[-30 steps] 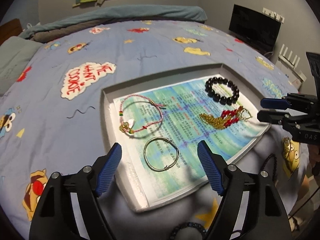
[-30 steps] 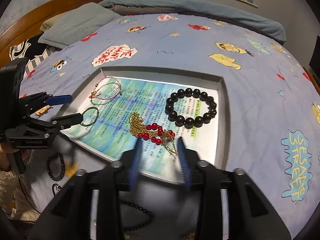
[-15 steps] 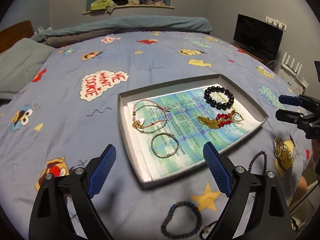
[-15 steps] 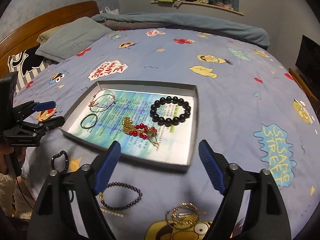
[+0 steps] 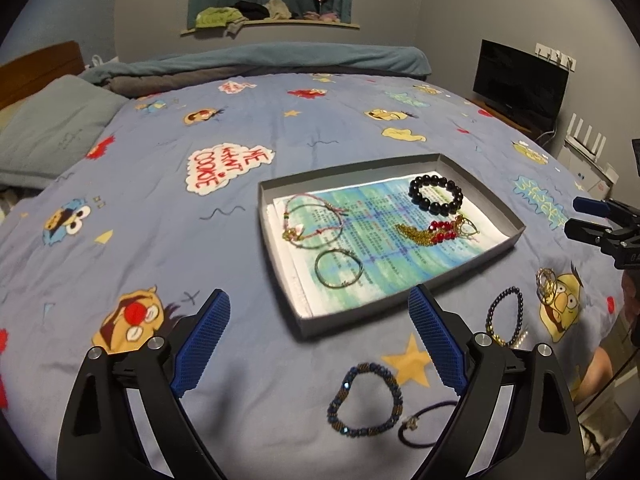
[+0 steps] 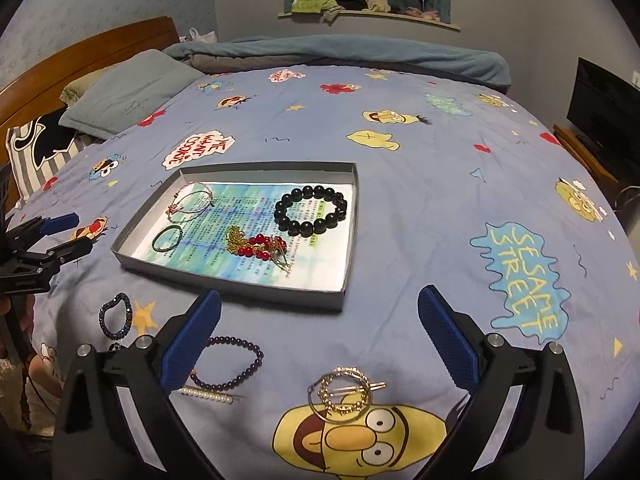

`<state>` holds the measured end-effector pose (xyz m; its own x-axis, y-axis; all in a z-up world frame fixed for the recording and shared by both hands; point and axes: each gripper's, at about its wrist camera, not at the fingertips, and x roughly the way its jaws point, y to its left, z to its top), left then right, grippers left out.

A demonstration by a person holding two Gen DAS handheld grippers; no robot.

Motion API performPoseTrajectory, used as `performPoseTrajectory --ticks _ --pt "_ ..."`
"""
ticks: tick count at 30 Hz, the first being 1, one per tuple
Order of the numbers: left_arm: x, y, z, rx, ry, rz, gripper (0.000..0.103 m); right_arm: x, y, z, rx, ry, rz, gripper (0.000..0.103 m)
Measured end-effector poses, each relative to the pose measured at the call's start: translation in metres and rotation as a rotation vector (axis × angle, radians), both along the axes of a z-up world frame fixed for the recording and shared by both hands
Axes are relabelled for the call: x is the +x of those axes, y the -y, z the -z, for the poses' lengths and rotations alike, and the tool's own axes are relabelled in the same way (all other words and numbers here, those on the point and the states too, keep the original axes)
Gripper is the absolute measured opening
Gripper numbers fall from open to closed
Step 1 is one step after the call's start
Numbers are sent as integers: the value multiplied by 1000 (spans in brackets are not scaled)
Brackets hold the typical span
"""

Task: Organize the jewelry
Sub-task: 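Grasp the blue beaded bracelet with the left tool while the right tool grasps the gold ring clip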

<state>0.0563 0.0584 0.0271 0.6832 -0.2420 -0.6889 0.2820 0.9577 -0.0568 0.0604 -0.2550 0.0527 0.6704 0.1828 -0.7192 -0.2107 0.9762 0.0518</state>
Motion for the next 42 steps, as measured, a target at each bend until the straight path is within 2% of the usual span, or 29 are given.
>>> performPoseTrajectory --ticks 10,14,21,28,38,41,42 --pt "-25 -21 10 31 -4 -42 91 -21 5 23 -8 -18 19 97" --pt "-33 -29 16 13 -17 -49 91 -29 12 31 -11 -29 29 97" --pt "-42 -23 26 17 -39 -39 91 -48 24 51 -16 -49 35 97" --pt "-48 -14 48 25 -88 -19 91 -46 31 72 -3 -80 57 97" --pt "-54 -9 63 -4 -123 11 91 -46 23 76 12 -74 34 96" --pt "-51 -6 65 -24 -123 22 86 -47 21 79 19 -83 28 89" --pt "-49 -6 65 -26 -129 20 79 -47 21 79 24 -86 28 89"
